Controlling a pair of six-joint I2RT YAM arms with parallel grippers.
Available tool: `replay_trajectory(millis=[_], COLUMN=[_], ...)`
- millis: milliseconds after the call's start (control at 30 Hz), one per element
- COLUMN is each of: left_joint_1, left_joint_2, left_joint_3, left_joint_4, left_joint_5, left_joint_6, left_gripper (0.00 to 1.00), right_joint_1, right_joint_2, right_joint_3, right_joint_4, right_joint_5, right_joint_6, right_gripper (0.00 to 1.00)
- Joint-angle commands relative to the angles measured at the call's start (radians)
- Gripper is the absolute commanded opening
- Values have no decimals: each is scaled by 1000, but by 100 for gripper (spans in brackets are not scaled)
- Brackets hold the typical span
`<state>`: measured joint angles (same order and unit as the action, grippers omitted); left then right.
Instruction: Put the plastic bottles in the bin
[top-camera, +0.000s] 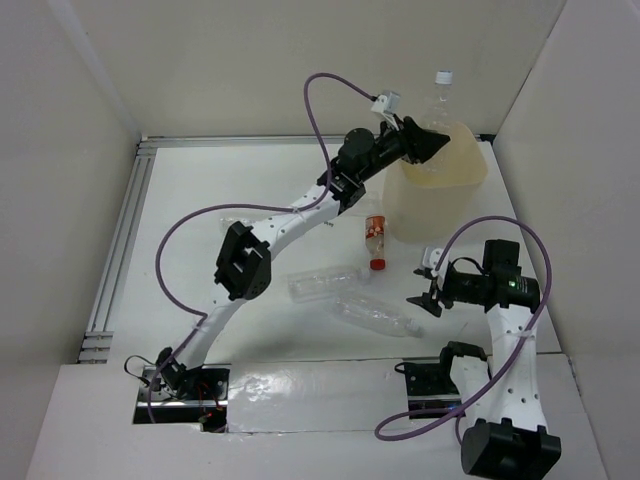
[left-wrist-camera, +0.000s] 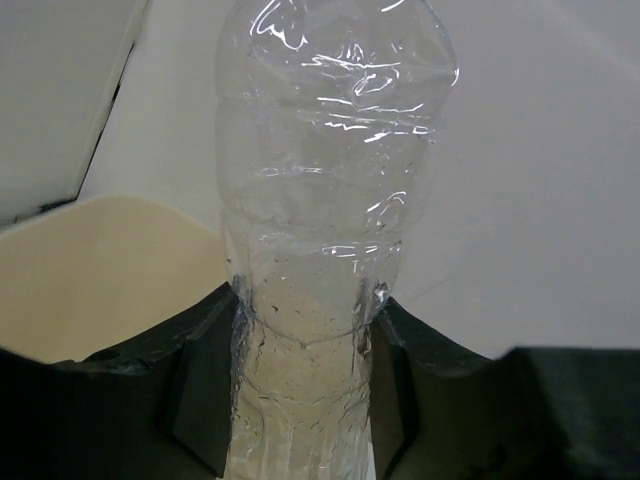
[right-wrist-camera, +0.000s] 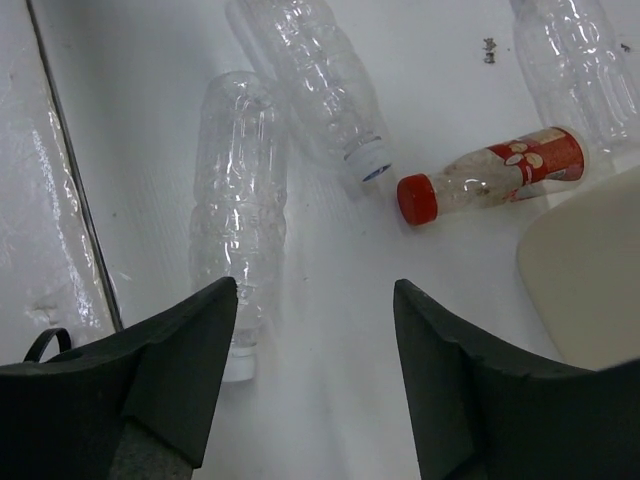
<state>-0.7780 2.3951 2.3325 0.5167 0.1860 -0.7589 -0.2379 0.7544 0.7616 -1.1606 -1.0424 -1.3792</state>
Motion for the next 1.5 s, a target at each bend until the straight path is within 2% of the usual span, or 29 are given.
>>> replay_trajectory(millis=[0,100,167,200,367,433,500,533,567,600,633,667,700,733,867,933,1000,1033,1100,1167,1233,1267,1367,1400,1467], left_joint_1=[-9,-9,-9,-9,-9,-9,0,0,0,0,0,0,0,0,-10,-20,-20,-29,-29,-29,-38,-38,-38,-38,-38], left_joint_2=[61,49,18,9,-62,-167,-281,-344,-473,-538,-600,-661,-777,-834,-1100,-1257,-1359,-1408,-1530,-1608,-1636,-1636,-1624,-1601,-1578], left_joint_3=[137,104,68,68,88,10,-126,-291,-379,-466,-639,-721,-801,-944,-1272,-1443,-1547,-1634,-1697,-1759,-1785,-1785,-1773,-1757,-1744], left_joint_4=[-39,-49,-49,-58,-118,-151,-161,-161,-161,-179,-188,-199,-214,-234,-389,-434,-480,-480,-504,-504,-504,-495,-495,-504,-504], left_joint_5=[-49,-59,-59,-59,-20,-11,-48,-71,-92,-132,-160,-172,-192,-215,-313,-362,-390,-410,-419,-428,-428,-428,-418,-404,-379], left_joint_6=[32,56,69,81,154,216,283,305,322,358,371,385,403,449,500,500,481,472,461,452,489,506,567,588,628], left_gripper=[57,84,98,100,100,100,100,100,100,100,100,100,100,100,100,100,100,100,100,100,100,100,100,100,100], right_joint_1=[8,8,8,17,78,149,202,259,290,323,407,454,498,572,673,710,730,730,739,739,726,717,643,629,617], right_joint_2=[-33,-43,-43,-23,54,118,166,209,232,250,276,287,287,287,332,356,367,367,367,367,327,307,205,180,148], right_joint_3=[-21,-30,-41,-41,-81,-103,-104,-114,-114,-114,-123,-136,-148,-160,-243,-260,-278,-289,-300,-300,-279,-231,-127,-48,37], right_joint_4=[61,61,61,43,-2,30,58,76,114,143,183,278,333,392,692,748,812,812,799,745,669,557,379,319,306], right_joint_5=[-2,-2,-2,-2,39,77,129,139,139,162,171,182,220,244,401,478,527,536,545,536,481,449,297,270,222], right_joint_6=[17,17,-4,-70,-196,-196,-196,-178,-164,-94,-45,12,135,193,419,474,515,516,505,462,375,332,160,160,198], right_gripper=[72,86,88,89,92,92,91,91,91,91,91,89,89,89,91,89,84,82,77,58,29,25,15,15,15])
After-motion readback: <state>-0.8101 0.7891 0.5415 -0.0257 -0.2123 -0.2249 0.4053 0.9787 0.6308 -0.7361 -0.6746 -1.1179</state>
